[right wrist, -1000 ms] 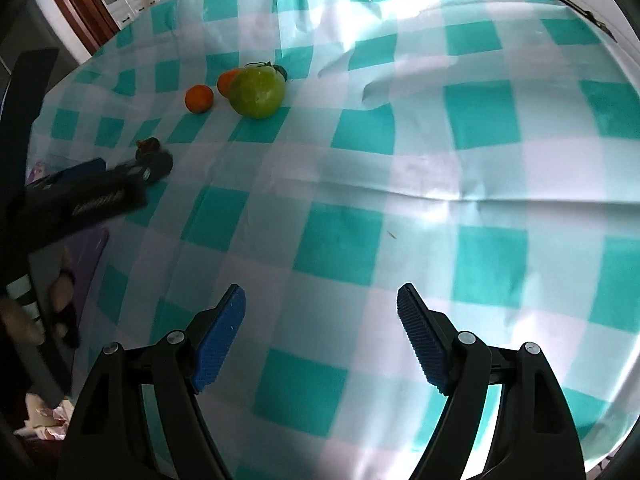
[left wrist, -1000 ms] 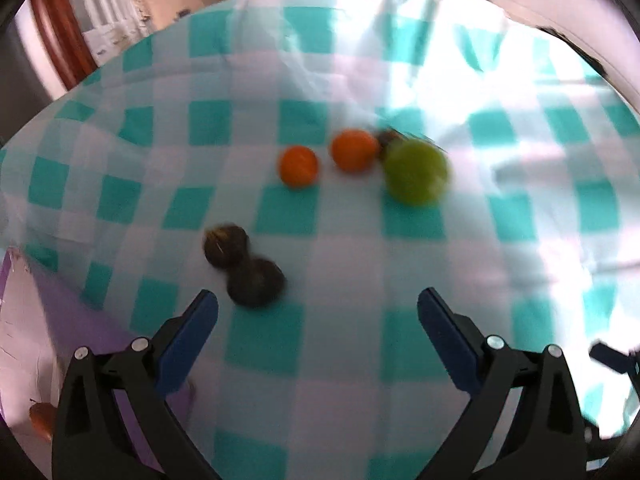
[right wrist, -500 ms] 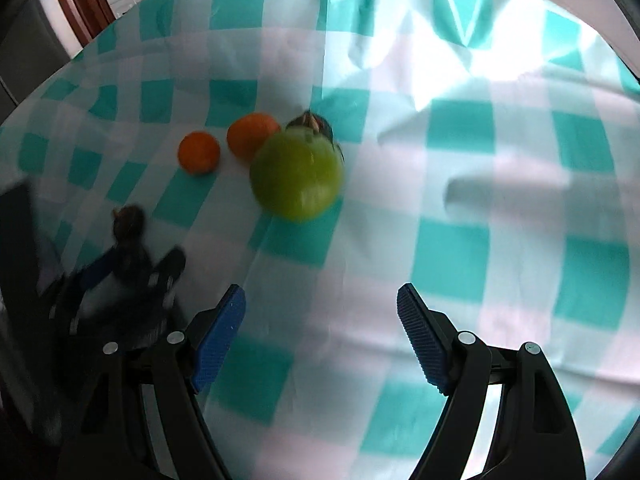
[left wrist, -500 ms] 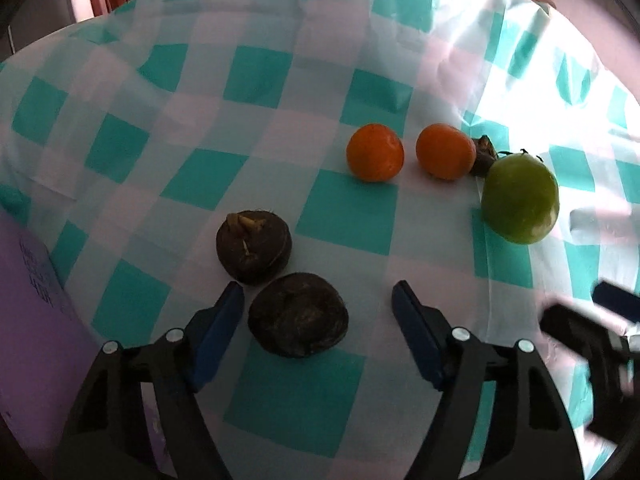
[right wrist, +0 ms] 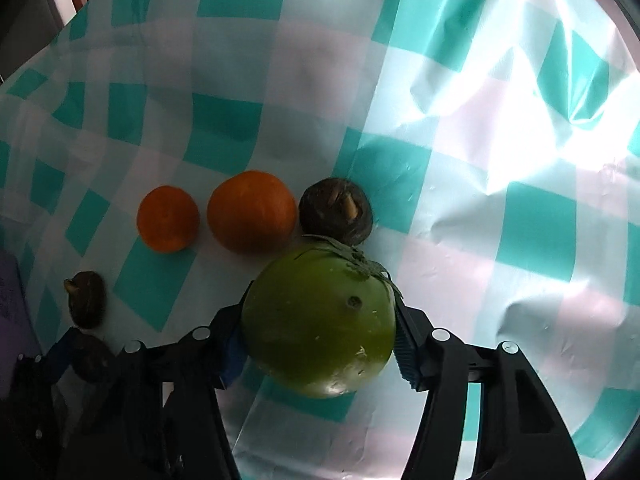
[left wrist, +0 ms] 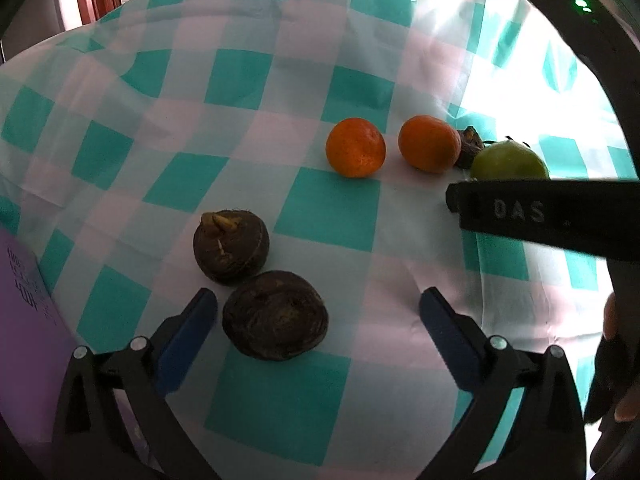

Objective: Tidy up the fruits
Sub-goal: 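Grasp a dark brown fruit with the left tool while the right grasps the pomelo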

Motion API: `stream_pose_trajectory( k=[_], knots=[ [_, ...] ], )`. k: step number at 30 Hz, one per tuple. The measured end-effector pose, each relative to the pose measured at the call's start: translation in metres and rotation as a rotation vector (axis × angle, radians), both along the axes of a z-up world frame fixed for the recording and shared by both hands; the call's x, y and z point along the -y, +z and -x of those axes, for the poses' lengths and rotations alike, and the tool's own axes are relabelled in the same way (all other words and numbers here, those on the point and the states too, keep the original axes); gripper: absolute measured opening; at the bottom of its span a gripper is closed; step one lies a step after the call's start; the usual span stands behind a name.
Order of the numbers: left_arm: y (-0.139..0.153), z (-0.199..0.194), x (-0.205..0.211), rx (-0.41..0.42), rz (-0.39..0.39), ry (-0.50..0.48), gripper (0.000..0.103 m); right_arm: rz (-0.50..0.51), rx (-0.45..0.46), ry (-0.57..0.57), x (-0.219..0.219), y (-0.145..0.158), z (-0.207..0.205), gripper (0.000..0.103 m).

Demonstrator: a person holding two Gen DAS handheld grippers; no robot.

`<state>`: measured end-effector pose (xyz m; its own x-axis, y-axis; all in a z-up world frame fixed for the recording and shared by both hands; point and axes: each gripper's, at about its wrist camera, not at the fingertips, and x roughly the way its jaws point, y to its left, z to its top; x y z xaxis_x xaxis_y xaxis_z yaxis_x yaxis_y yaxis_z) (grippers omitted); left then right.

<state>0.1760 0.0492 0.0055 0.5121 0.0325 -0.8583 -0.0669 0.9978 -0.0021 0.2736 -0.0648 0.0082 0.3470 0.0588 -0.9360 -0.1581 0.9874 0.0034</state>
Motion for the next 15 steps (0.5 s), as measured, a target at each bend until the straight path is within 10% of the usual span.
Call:
stream_pose_trajectory(
  k=[7,10,11,15],
  knots=[
    [0.0,-0.003,-0.003,0.004,-0.002,0.002,0.099,-0.017,0.018,-0.077,0.031,0.019,0.047,0.058],
    [0.001,-0.003,-0.004,0.037,-0.008,0.004,0.072,-0.049,0.012,-0.131,0.054,0.029,0.07,0.058],
    [0.003,-0.001,-0.003,0.049,-0.016,0.001,0.048,-0.049,0.013,-0.141,0.06,0.032,0.078,0.058],
    [0.005,0.009,0.005,0.049,-0.045,-0.053,0.041,-0.058,0.013,-0.168,0.085,0.044,0.113,0.058]
  ],
)
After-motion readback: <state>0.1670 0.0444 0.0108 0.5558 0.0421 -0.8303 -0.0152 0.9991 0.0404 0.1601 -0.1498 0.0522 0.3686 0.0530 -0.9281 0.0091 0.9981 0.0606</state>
